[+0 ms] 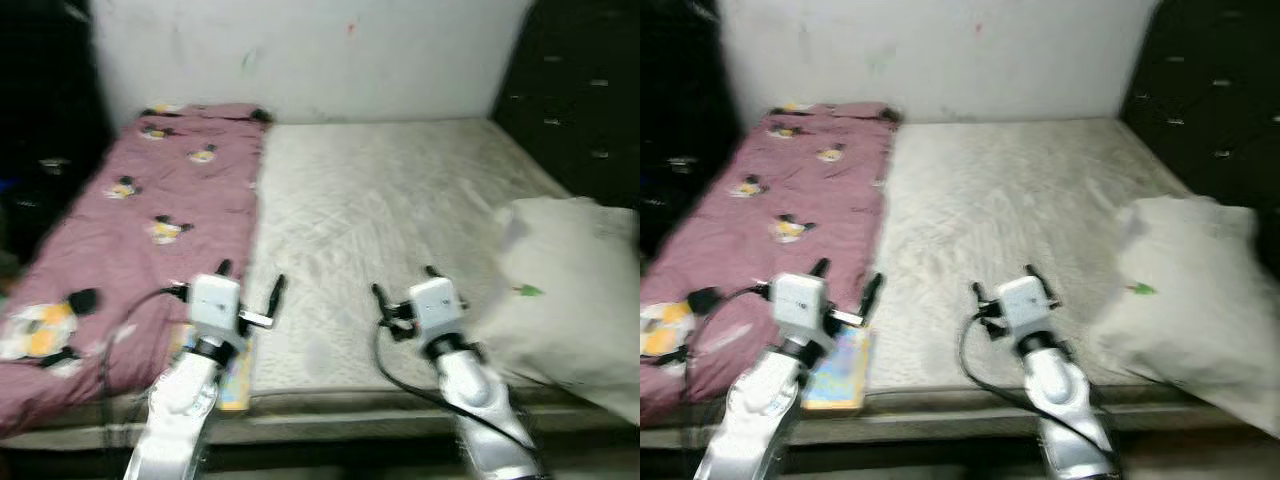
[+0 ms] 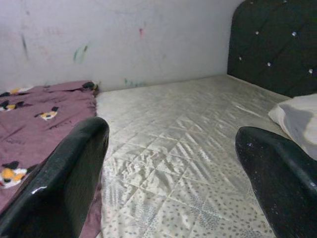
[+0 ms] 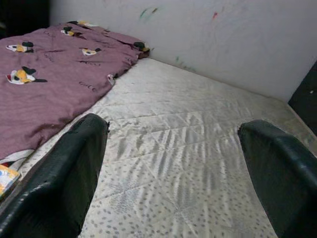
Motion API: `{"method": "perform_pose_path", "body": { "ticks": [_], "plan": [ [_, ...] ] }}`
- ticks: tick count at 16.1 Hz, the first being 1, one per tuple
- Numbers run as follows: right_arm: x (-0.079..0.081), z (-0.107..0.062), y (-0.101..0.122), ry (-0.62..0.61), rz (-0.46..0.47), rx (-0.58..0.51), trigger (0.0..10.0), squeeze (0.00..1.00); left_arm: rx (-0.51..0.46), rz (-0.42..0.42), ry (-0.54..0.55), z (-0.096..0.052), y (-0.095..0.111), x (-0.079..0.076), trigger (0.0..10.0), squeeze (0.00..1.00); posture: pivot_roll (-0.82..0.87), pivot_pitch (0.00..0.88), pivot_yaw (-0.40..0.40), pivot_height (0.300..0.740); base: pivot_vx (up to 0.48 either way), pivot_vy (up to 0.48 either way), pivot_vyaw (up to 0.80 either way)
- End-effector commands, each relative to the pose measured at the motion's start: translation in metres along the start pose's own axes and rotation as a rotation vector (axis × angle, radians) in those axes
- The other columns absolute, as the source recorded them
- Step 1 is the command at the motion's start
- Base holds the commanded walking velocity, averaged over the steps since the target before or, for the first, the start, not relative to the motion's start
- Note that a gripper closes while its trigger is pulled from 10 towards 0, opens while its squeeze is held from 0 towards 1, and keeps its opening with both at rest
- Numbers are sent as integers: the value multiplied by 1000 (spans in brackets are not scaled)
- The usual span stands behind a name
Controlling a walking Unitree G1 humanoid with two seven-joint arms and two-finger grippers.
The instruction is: Clean up the room
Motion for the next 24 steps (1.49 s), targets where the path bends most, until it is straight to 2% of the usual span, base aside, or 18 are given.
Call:
{"method": "perform_pose_path", "body": {
  "ticks": [1, 3, 10, 17, 22, 24],
  "plan": [
    [-6, 2, 8, -12, -29, -31, 10000, 0, 4, -3, -3, 2, -1, -2, 10000, 0, 14, 0, 28, 740, 0, -352, 0],
    [-5, 2, 9, -7, -32, -34, 10000, 0, 4, -4, -4, 2, -1, -2, 10000, 0, 14, 0, 28, 740, 0, -352, 0],
    [-5, 2, 8, -4, -34, -31, 10000, 0, 5, -4, -7, 3, -1, -3, 10000, 0, 11, 0, 24, 740, 0, -352, 738],
    [-6, 2, 6, -4, -30, -25, 10000, 0, -8, -31, -17, 4, 0, -5, 10000, 0, 11, 0, 22, 740, 0, 0, 0],
    [-6, 3, 4, -2, -37, -19, 10000, 0, -3, -12, -18, 4, 0, -6, 10000, 0, 12, 0, 21, 740, 0, 0, 0],
    [-5, 2, 4, 2, -41, -19, 10000, 0, -2, -16, -17, 4, -1, -6, 10000, 0, 13, 0, 18, 740, 0, -353, 800]
  ]
}}
Point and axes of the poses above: a point about 5 cm out from each wrist's last joint towards the gripper, its own z axis pointing out of the wrist towards the gripper, its own y axis along the axis of the wrist's last joint, x = y × z, the point moved 5 cm from there along z, pointing out of the wrist towards the gripper
